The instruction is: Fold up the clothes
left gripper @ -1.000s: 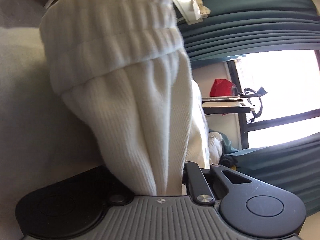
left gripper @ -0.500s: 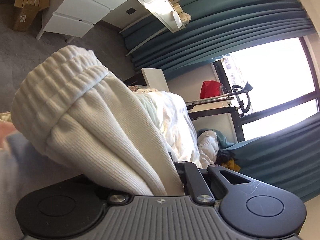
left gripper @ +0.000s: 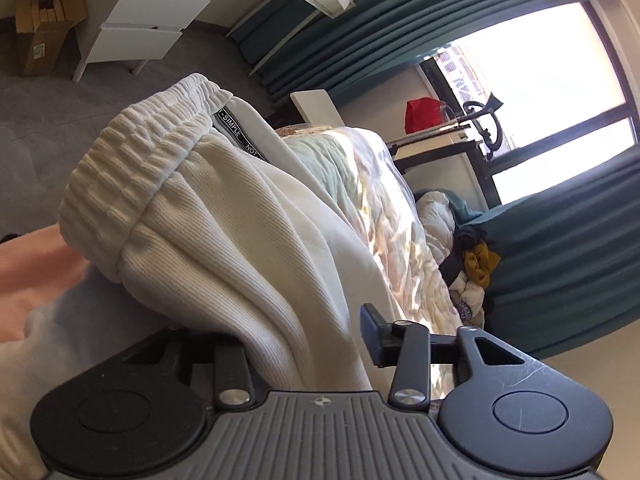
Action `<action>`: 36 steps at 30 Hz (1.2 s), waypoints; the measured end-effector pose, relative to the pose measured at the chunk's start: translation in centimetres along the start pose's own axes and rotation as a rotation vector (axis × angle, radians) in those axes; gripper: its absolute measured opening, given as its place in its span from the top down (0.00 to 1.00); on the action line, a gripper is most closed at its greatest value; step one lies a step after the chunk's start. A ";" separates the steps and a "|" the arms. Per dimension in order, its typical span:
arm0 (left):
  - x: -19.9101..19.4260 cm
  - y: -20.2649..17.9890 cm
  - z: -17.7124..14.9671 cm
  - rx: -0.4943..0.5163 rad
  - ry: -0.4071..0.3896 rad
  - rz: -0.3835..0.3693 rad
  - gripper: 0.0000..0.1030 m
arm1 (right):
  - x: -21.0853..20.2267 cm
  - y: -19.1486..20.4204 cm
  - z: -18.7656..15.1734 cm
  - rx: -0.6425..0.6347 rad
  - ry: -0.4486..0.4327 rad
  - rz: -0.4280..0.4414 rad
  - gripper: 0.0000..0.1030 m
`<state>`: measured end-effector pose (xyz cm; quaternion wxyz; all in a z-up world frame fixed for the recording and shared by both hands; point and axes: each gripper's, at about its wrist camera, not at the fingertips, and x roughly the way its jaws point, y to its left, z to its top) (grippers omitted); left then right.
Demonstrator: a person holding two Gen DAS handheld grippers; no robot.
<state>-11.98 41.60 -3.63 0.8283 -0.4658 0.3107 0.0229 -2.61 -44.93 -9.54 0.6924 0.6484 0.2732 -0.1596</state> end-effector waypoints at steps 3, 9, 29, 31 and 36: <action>-1.7 -1.9 -1.4 0.122 -0.005 0.048 0.37 | -0.1 -0.4 0.1 0.010 0.005 -0.048 0.75; -4.0 -8.0 -5.8 0.371 -0.058 0.057 0.27 | -1.8 -0.7 0.8 0.025 -0.101 -0.100 0.35; 20.6 -27.0 -25.5 0.893 0.314 -0.047 0.25 | -5.0 -0.1 -2.2 -0.123 -0.126 -0.004 0.32; 22.3 -27.1 -26.2 0.923 0.310 -0.047 0.25 | -3.3 -1.1 -2.6 -0.080 -0.030 -0.032 0.32; 24.4 -25.8 -27.5 1.014 0.315 -0.047 0.26 | -1.2 -1.1 -2.8 -0.099 0.004 -0.059 0.33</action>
